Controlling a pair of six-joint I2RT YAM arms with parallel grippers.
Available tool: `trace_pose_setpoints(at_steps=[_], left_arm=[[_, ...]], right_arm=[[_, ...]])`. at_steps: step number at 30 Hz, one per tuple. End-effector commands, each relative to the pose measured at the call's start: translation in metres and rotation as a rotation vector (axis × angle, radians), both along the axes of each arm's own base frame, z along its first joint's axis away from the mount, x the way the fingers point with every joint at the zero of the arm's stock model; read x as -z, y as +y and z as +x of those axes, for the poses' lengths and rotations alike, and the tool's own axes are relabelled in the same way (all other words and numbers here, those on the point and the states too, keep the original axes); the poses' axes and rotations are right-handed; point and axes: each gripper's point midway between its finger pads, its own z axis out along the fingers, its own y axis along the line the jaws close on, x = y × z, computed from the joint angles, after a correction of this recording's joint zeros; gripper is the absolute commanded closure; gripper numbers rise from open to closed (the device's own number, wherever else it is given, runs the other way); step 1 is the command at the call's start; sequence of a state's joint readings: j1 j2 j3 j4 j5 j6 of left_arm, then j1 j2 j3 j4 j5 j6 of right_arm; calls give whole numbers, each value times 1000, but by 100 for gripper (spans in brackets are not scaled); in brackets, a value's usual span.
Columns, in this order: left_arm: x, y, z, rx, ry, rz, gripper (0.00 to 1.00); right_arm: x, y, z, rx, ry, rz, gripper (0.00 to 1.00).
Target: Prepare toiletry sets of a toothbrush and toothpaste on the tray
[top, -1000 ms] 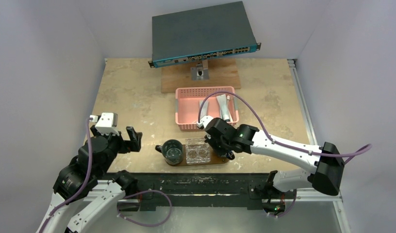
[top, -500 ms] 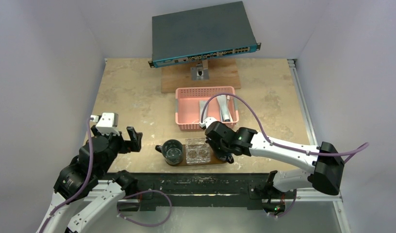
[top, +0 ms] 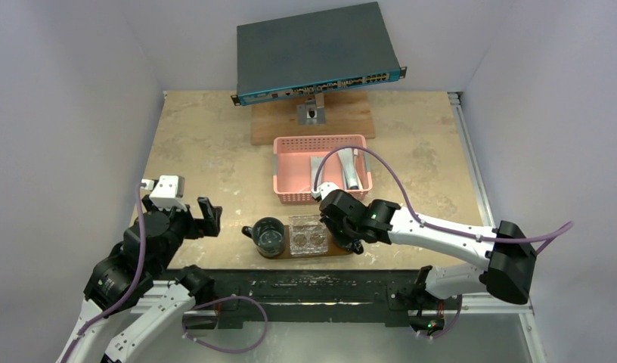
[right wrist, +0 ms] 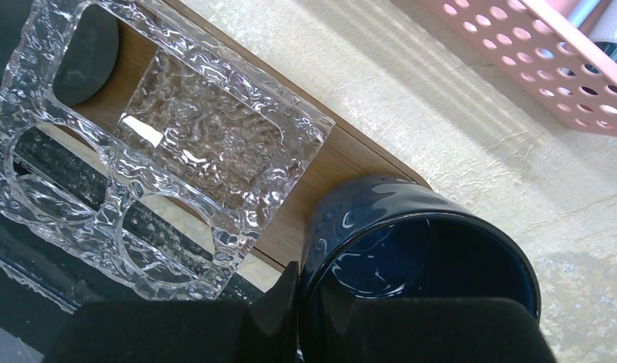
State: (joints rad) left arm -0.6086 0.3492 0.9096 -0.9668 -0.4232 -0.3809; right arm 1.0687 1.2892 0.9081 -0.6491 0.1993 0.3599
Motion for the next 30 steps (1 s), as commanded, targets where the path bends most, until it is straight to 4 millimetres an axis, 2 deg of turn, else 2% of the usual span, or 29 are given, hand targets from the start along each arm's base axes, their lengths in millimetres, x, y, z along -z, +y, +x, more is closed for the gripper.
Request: trace_pose_setpoints(at_steps=[1, 18, 30], left_arm=[[-1, -1, 5, -6, -6, 10, 0], [-1, 0, 4, -7, -6, 7, 0], [-1, 0, 4, -7, -6, 8, 0]], right_arm=[[-10, 13, 9, 6, -48, 56, 88], [-22, 15, 8, 3, -54, 75, 77], [-64, 10, 10, 18, -98, 128, 72]])
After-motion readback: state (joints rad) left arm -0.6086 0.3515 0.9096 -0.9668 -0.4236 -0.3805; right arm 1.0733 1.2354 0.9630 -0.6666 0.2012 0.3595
